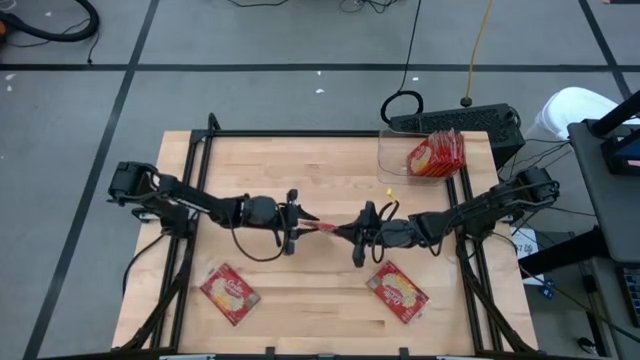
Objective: Sort popcorn bags into baskets
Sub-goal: Put the red popcorn bag into the transparent bin
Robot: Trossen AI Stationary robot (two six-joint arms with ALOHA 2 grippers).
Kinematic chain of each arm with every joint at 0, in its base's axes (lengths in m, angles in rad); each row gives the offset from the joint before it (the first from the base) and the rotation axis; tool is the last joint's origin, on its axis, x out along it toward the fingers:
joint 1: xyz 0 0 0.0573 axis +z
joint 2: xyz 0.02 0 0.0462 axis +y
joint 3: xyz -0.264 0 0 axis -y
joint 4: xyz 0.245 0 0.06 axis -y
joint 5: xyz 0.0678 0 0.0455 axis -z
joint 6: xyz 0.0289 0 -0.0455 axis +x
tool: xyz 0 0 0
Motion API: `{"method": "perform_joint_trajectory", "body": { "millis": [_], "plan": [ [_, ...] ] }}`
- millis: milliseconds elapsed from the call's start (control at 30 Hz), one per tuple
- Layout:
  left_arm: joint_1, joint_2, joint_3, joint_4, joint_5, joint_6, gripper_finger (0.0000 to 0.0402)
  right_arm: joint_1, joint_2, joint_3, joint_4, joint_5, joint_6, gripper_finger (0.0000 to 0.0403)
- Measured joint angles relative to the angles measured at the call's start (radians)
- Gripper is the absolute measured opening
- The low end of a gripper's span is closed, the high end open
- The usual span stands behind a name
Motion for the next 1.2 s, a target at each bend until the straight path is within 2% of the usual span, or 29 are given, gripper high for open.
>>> {"method": "perform_joint_trajectory", "body": {
  "millis": [133, 200, 300, 367, 467, 567, 733, 800, 900, 1000, 1100, 1200],
  "plan": [
    [0.043, -0.002, 0.000, 0.009, 0.055, -0.048, 0.0047, -0.008, 0.000, 0.001, 0.010, 0.009, -0.044, 0.0001],
    [0.065, -0.002, 0.000, 0.019, 0.086, -0.075, 0.0019, -0.008, -0.003, 0.001, 0.017, 0.047, -0.046, 0.0006],
    [0.086, -0.002, 0.000, 0.045, 0.118, -0.086, 0.0027, -0.014, -0.035, 0.001, 0.018, 0.099, 0.094, 0.0024],
    [0.099, -0.002, 0.001, 0.045, 0.138, -0.101, 0.0037, -0.019, -0.079, 0.001, -0.008, 0.076, 0.145, 0.0044],
    [0.121, -0.002, 0.001, 0.045, 0.180, -0.133, 0.0037, -0.011, -0.149, 0.002, -0.061, 0.026, 0.102, 0.0080],
    [0.128, -0.002, 0.000, 0.089, 0.226, -0.175, 0.0021, 0.008, -0.197, 0.002, -0.133, 0.031, 0.088, 0.0120],
    [0.120, -0.002, 0.000, 0.147, 0.248, -0.240, 0.0018, 0.036, -0.215, 0.002, -0.068, 0.052, 0.138, 0.0182],
    [0.113, -0.002, 0.000, 0.191, 0.254, -0.245, 0.0025, 0.040, -0.216, 0.004, -0.027, 0.050, 0.138, 0.0203],
    [0.111, -0.002, 0.000, 0.256, 0.279, -0.257, 0.0045, 0.049, -0.215, 0.050, -0.089, 0.057, 0.120, 0.0221],
    [0.114, -0.002, 0.000, 0.305, 0.324, -0.272, 0.0048, 0.080, -0.214, 0.148, -0.235, 0.166, 0.055, 0.0225],
    [0.114, -0.002, 0.000, 0.307, 0.346, -0.271, 0.0034, 0.110, -0.214, 0.248, -0.384, 0.294, -0.011, 0.0226],
    [0.115, -0.002, 0.000, 0.309, 0.348, -0.252, 0.0020, 0.121, -0.215, 0.312, -0.486, 0.315, -0.050, 0.0226]
  ]
}}
